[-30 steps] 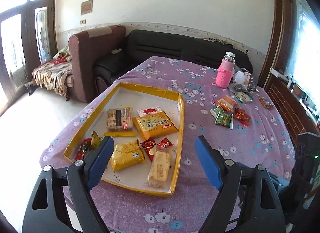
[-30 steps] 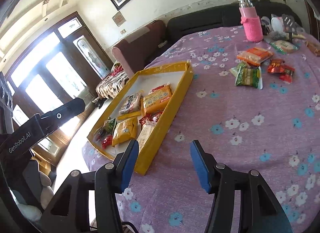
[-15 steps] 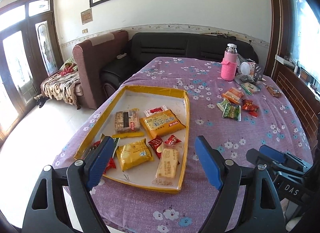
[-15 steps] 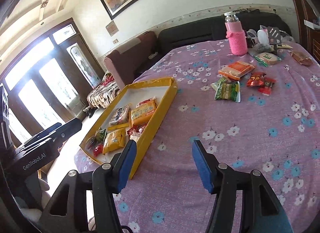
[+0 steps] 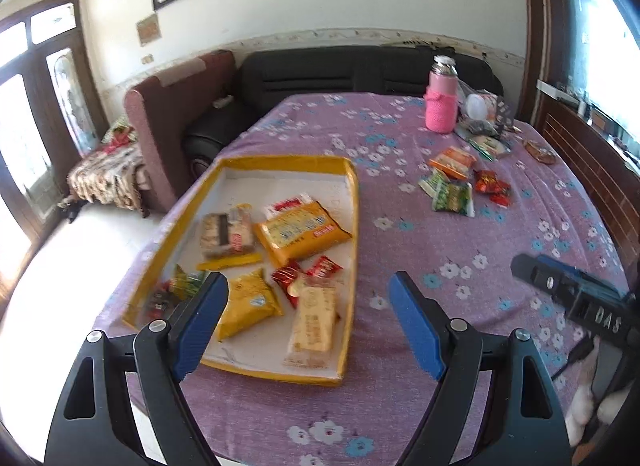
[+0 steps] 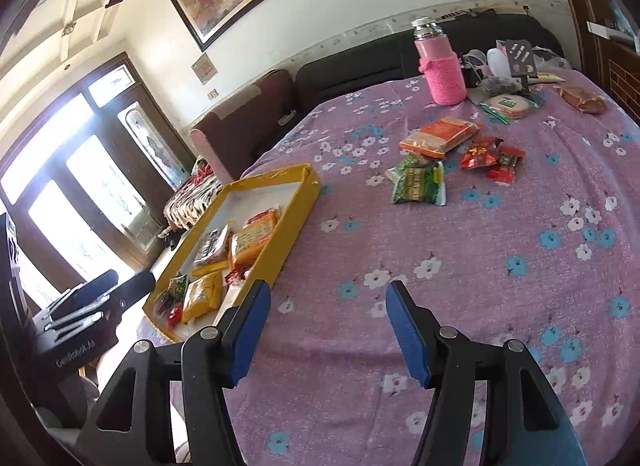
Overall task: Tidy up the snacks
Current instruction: 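Pull both open tools back from the tray, then grasp the green-wrapped candy with the right tool while the left tool reaches the green-gold bag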
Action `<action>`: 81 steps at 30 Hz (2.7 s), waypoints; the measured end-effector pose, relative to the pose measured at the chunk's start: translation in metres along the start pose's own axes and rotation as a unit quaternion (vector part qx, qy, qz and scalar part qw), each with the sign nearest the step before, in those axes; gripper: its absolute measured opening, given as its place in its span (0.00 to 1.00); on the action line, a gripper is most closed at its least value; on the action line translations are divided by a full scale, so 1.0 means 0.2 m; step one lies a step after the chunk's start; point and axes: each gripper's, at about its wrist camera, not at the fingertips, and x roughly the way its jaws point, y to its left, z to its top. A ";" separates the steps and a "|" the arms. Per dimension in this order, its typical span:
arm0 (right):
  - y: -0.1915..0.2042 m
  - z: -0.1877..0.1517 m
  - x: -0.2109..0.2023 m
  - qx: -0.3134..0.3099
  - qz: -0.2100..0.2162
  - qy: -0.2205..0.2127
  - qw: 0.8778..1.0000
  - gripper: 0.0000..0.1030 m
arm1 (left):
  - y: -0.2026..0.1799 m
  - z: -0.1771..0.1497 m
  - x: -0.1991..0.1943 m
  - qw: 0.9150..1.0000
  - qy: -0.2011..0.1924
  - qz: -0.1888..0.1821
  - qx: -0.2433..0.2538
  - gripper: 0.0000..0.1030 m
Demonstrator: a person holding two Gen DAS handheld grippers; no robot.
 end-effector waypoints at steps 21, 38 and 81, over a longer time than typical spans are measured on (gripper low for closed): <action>-0.52 0.61 0.72 0.057 -0.083 0.044 0.994 0.49 | 0.01 0.00 0.31 0.985 0.061 -0.145 -0.067 0.81; -0.57 0.65 0.66 0.078 -0.008 0.096 0.992 0.52 | 0.00 0.01 0.41 0.976 0.071 -0.198 -0.062 0.81; -0.76 0.33 0.42 0.132 0.027 0.040 0.990 0.19 | -0.73 0.19 0.90 0.944 0.150 -0.230 0.185 0.80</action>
